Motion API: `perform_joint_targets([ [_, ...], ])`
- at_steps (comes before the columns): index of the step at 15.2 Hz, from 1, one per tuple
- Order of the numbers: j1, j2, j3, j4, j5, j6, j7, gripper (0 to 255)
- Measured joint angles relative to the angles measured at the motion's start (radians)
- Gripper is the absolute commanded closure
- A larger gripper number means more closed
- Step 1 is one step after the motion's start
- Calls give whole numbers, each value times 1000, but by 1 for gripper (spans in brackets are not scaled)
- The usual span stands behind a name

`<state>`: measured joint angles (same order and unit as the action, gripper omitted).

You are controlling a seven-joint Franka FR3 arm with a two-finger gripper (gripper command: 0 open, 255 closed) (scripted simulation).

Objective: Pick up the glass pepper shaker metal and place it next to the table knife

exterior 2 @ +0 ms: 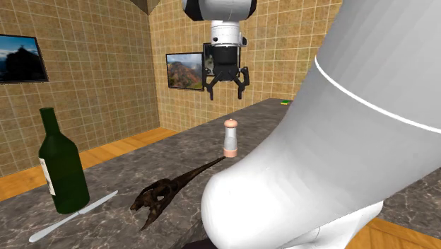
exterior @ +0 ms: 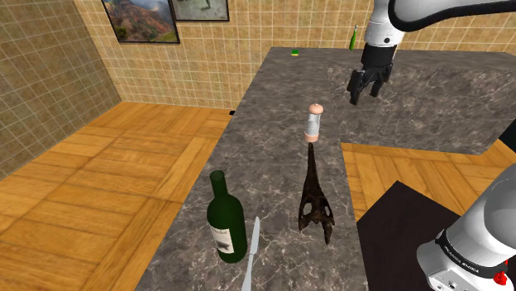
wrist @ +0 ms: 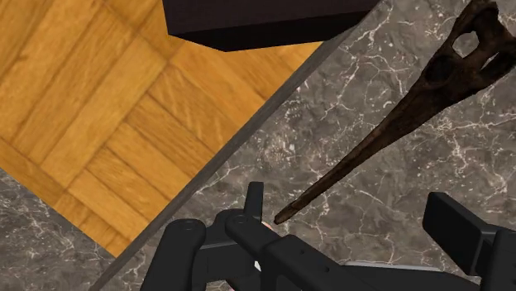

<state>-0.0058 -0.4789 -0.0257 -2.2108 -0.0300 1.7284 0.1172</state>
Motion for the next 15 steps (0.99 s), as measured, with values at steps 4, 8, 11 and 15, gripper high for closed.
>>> perform_joint_targets([
  [4,-12,147,-4,62,-24,80,11,0],
  [8,-25,292,-11,157,-48,126,20,0],
  [11,-33,411,-16,228,-65,168,30,0],
  [15,-42,550,-24,334,-86,197,43,0],
])
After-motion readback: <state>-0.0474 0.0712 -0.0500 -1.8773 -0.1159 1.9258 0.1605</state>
